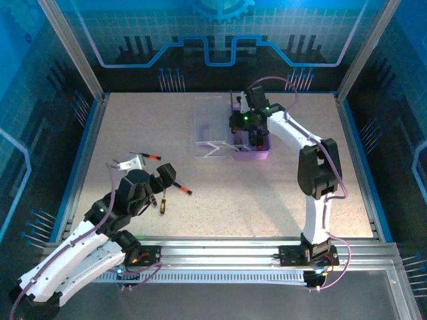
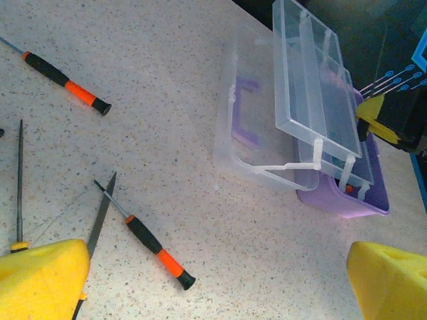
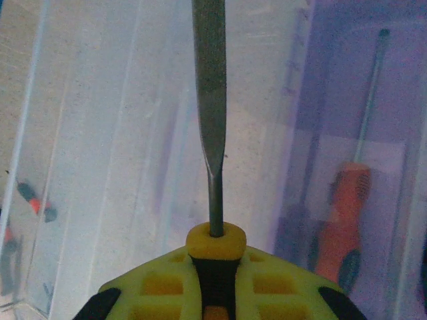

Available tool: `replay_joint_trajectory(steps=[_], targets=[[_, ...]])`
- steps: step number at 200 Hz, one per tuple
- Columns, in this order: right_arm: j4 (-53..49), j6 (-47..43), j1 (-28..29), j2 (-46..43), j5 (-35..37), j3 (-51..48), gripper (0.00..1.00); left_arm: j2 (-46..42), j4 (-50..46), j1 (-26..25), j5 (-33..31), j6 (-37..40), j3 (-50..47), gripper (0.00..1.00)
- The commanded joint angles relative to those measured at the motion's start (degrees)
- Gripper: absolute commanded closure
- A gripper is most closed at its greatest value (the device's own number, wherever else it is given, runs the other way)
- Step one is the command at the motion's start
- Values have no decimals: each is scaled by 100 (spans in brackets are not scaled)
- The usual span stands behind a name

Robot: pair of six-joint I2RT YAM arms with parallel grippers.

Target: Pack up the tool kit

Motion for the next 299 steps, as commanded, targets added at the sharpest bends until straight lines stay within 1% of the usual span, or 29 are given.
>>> replay_joint_trajectory(steps=[1,34,92,120,136,157,199,209,221,238,264,299], targets=[[-255,-82,-129,113,115,221,86,-5,-125,29,35,24,-33,1],[70,85,-242,211,-99,-99,86,27,-46,29,170,-122,-95,1],[-7,99,-274,493,-460,94,86,137,66,28,394,-445,-306,1],[-9,162,-278,552,-643,148,85,174,55,29,433,-466,-333,1],[1,230,-295,578,-769,145,81,178,34,29,457,-470,-338,1],[-35,217,-303,596,-703,151,81,178,76,29,492,-474,-393,1],[22,220,-300,510,-898,86,81,204,156,28,503,-466,-484,1],[95,215,-305,478,-999,45,79,213,157,28,511,-449,-479,1],[184,231,-304,448,-1132,-3,73,214,153,29,518,-427,-483,1],[233,309,-346,464,-1294,5,70,222,149,29,515,-424,-500,1],[342,421,-401,458,-1475,-13,67,222,148,29,537,-477,-535,1],[473,499,-478,186,-1459,-185,67,222,133,26,517,-494,-579,1]])
